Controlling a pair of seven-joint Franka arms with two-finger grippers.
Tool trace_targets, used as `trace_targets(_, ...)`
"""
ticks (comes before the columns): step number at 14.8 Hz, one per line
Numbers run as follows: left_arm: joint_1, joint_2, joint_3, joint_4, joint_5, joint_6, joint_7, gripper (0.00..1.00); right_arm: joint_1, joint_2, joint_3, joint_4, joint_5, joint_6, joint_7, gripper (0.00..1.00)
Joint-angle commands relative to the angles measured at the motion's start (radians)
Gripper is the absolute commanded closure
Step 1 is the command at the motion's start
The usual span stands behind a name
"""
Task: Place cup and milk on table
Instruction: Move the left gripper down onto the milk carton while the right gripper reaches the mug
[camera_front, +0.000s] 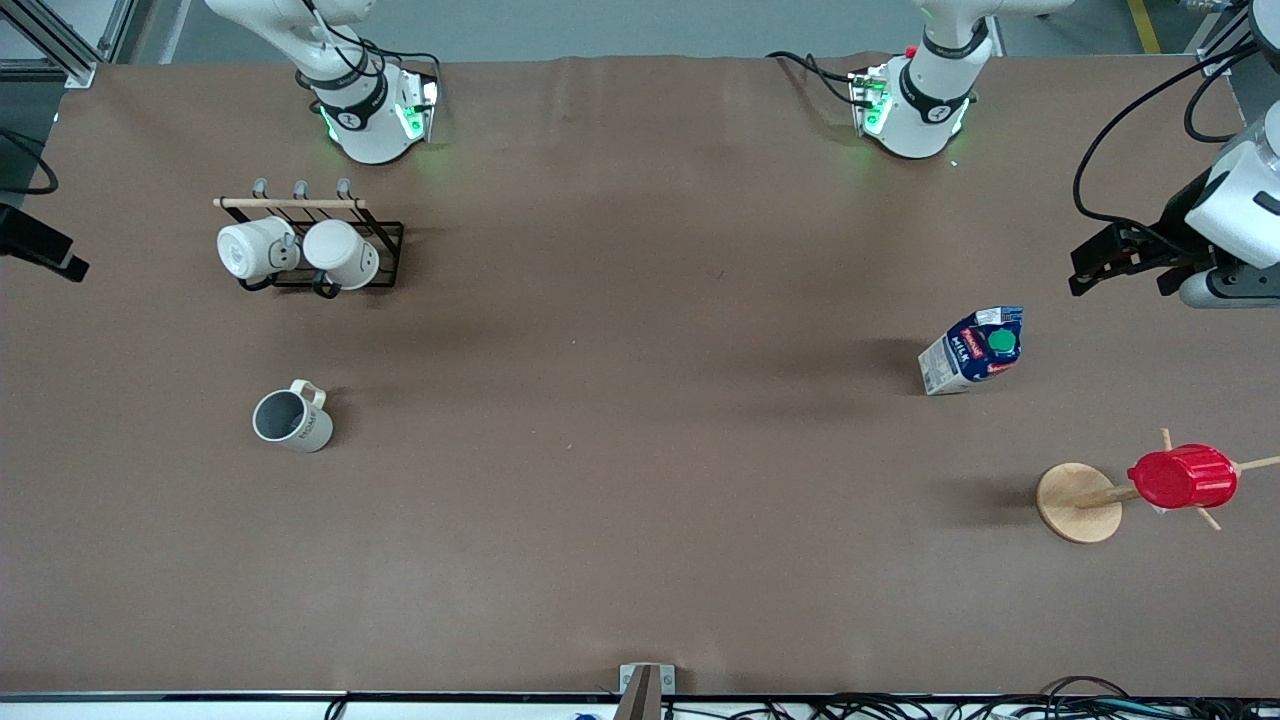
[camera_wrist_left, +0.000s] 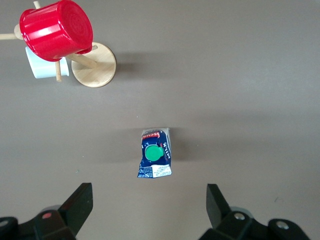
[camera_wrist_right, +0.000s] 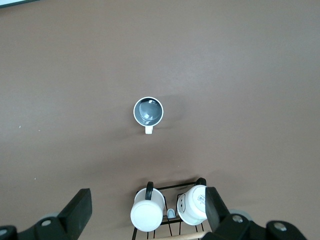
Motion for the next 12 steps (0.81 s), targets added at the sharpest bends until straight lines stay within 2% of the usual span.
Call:
trace_targets(1,0.007,-0.002,-0.003,0.008,-0.016,-0.016,0.022,0.01,0.005,-0.008,-0.003,-0.001,0.016,-0.006,0.01,0.0)
trace_targets(5,0.012,0.007,-0.003,0.027,-0.017,-0.017,0.025,0.0,0.003,-0.008,-0.003,-0.001,0.016,-0.005,0.01,0.0)
trace_targets(12,0.027,0.004,0.0,-0.004,-0.019,-0.019,0.028,0.0,0.003,-0.008,-0.003,-0.003,0.016,-0.006,0.008,0.0)
